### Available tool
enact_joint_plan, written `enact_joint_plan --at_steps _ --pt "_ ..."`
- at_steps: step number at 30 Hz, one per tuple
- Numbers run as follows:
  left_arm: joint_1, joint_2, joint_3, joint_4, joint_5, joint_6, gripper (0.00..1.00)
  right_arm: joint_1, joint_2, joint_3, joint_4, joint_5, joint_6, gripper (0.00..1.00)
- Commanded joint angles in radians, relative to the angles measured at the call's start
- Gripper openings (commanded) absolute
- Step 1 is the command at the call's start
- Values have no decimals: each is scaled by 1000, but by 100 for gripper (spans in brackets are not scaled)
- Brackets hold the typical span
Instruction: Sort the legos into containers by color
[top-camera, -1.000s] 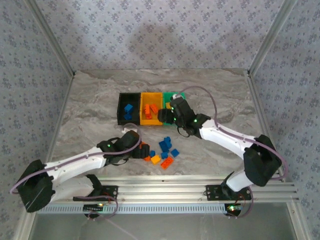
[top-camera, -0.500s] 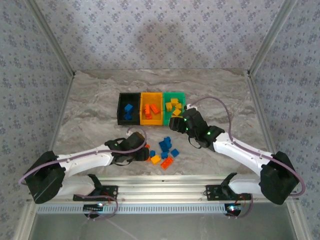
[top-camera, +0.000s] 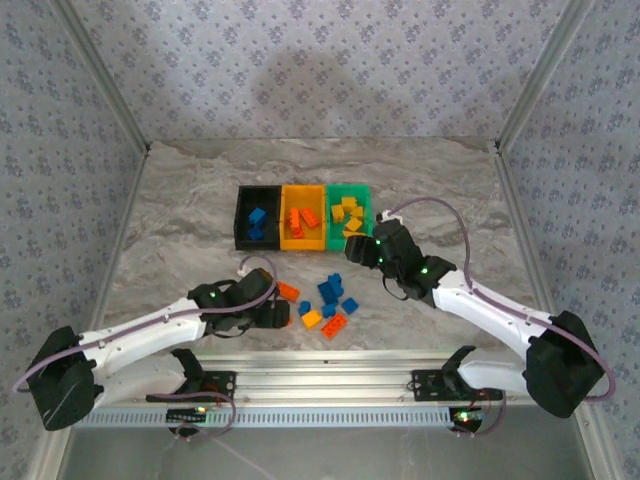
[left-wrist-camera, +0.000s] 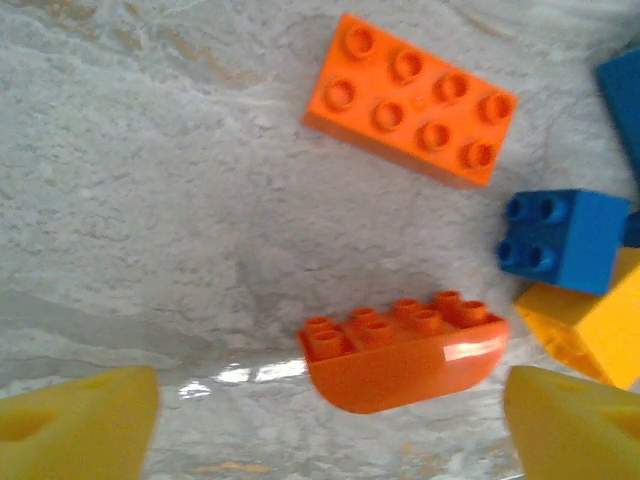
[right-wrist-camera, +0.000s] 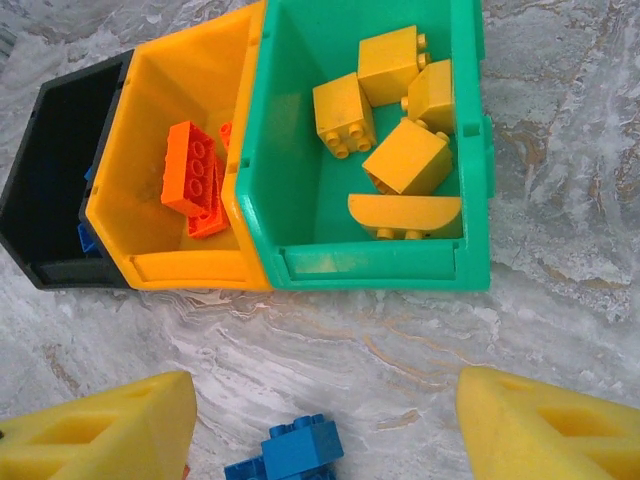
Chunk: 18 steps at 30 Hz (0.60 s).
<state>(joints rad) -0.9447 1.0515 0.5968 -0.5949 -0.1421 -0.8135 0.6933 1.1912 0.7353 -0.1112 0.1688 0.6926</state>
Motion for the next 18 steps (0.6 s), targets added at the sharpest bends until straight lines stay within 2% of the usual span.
enact_joint_plan --at_steps 1,7,14,18 --pt "-29 43 52 39 27 68 94 -7 -17 -18 6 14 20 71" --pt "-101 206 129 -1 -45 204 96 -19 -44 -40 -1 20 24 71" --pt "-119 284 142 -58 -102 194 96 -31 -72 -50 -4 20 30 72" --pt "-120 312 123 -31 -109 205 96 -34 -88 -48 -5 21 31 72"
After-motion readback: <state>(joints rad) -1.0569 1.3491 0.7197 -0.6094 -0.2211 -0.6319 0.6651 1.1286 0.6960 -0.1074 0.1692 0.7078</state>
